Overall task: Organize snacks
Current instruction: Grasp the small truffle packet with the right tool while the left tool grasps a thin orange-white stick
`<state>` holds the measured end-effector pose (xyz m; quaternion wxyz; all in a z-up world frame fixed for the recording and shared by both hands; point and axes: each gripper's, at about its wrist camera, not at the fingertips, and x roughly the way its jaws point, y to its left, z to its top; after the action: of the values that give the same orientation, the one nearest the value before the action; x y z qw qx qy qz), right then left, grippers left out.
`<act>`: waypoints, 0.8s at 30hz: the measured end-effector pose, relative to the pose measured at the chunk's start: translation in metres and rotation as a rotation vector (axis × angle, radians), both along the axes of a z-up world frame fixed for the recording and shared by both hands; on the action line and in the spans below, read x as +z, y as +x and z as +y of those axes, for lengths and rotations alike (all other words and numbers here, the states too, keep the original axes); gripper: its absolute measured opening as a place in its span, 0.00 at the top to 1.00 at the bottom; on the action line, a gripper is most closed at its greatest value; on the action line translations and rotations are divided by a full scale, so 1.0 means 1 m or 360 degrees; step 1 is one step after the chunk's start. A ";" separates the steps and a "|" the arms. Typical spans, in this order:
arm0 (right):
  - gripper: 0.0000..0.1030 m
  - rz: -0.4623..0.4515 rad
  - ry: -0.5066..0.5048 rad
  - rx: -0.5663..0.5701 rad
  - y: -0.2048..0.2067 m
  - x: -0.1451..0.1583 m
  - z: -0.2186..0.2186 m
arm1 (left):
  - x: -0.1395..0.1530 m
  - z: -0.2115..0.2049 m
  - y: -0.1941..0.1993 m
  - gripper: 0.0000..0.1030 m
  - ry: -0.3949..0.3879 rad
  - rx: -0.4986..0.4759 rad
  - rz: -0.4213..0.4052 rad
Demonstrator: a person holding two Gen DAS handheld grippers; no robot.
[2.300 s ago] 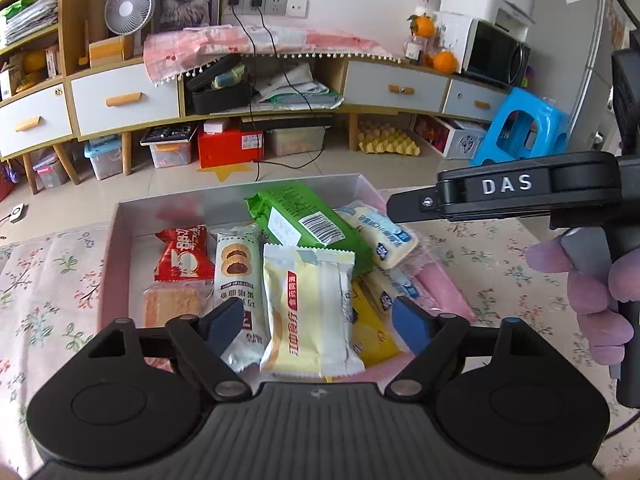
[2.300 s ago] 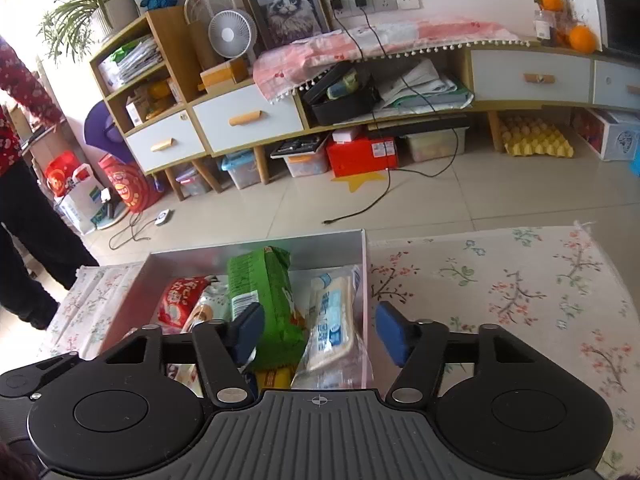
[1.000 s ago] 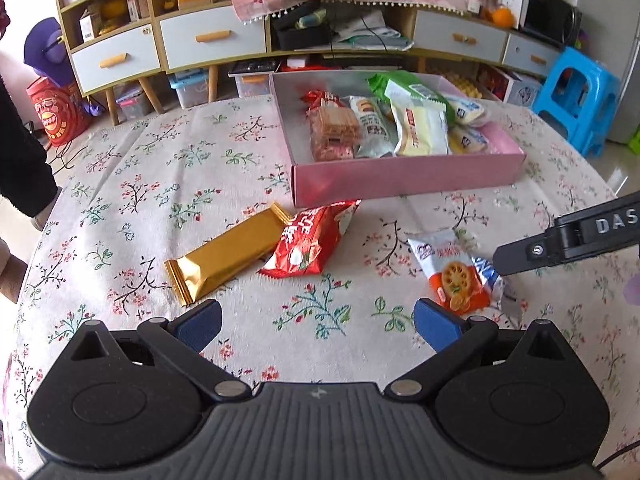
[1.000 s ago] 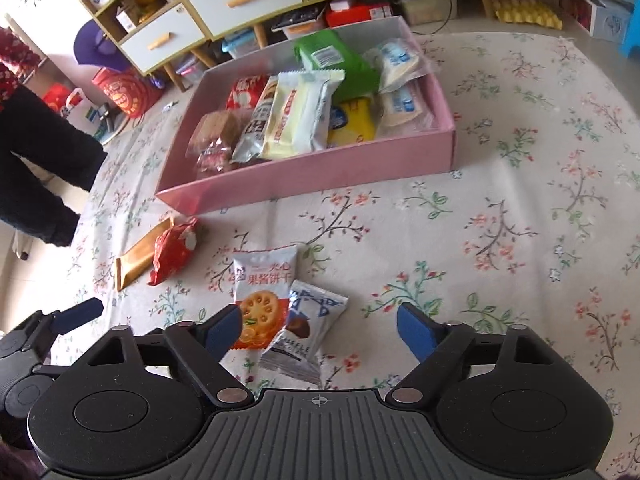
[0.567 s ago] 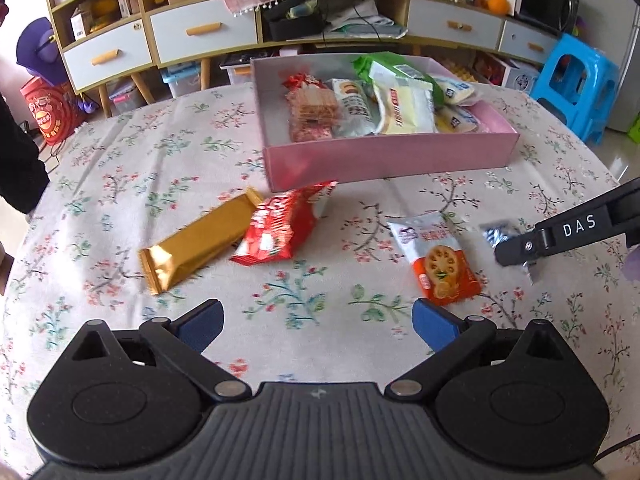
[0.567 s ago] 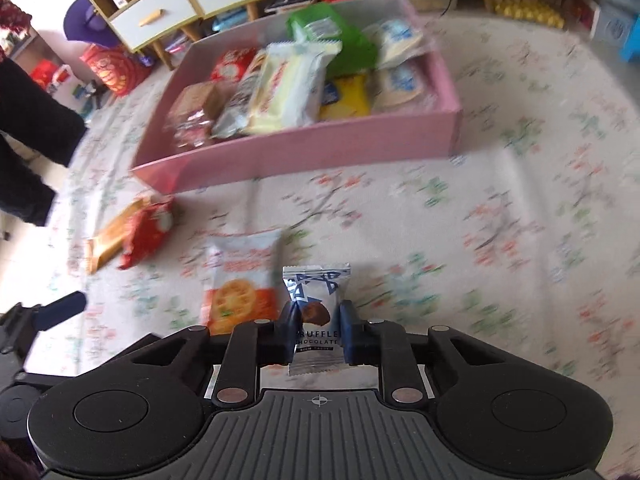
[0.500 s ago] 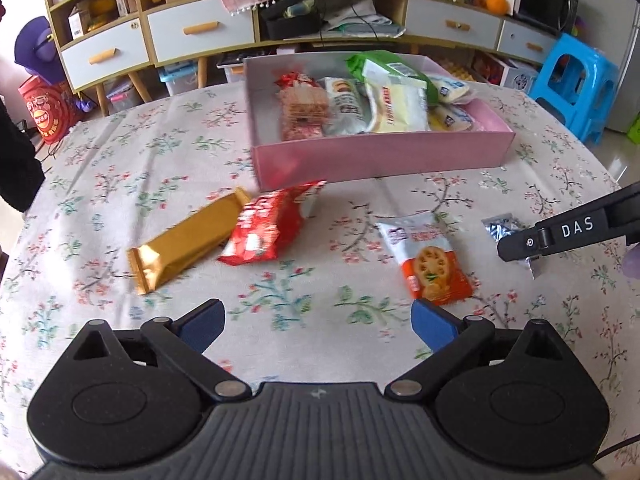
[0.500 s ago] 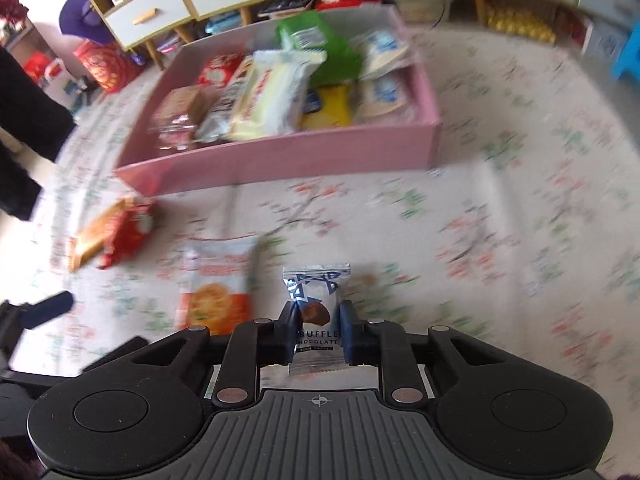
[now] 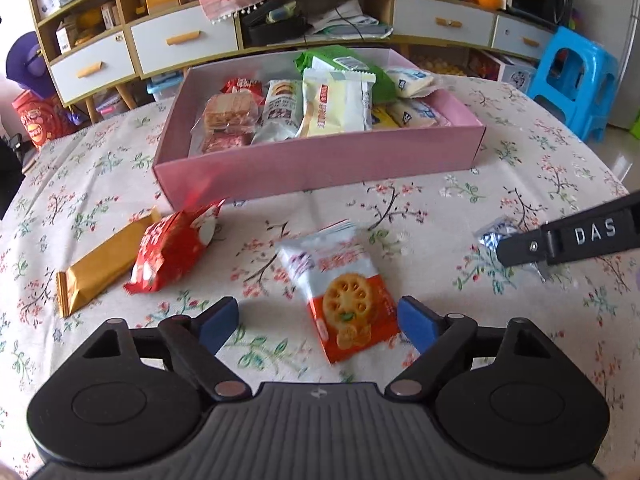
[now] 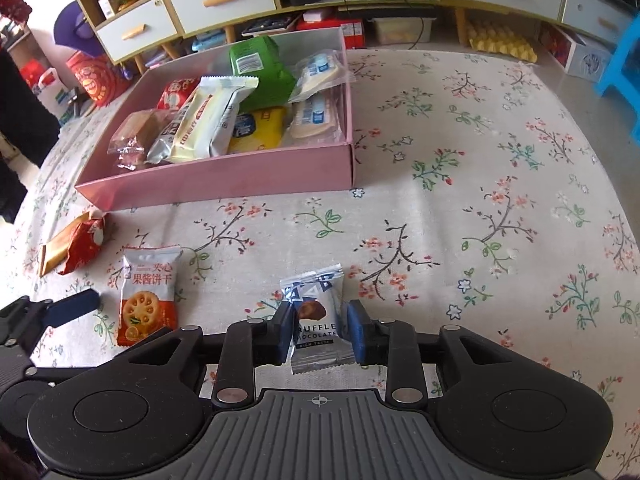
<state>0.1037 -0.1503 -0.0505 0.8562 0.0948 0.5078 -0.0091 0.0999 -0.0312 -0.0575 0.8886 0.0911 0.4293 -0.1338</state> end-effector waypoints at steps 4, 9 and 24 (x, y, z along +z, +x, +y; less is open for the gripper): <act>0.68 -0.0011 -0.0001 0.0023 0.002 -0.002 0.000 | 0.000 -0.003 0.000 0.19 0.0018 0.0042 -0.0013; 0.69 -0.0036 -0.0038 0.0050 -0.001 -0.003 0.003 | 0.003 -0.007 -0.001 0.46 0.0036 0.0041 -0.0041; 0.78 -0.0031 -0.0023 0.0042 -0.004 -0.001 -0.006 | 0.010 0.012 0.009 0.97 -0.0101 0.0031 0.0060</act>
<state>0.0997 -0.1560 -0.0515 0.8619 0.0820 0.5005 -0.0007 0.1084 -0.0188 -0.0472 0.8840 0.0561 0.4425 -0.1403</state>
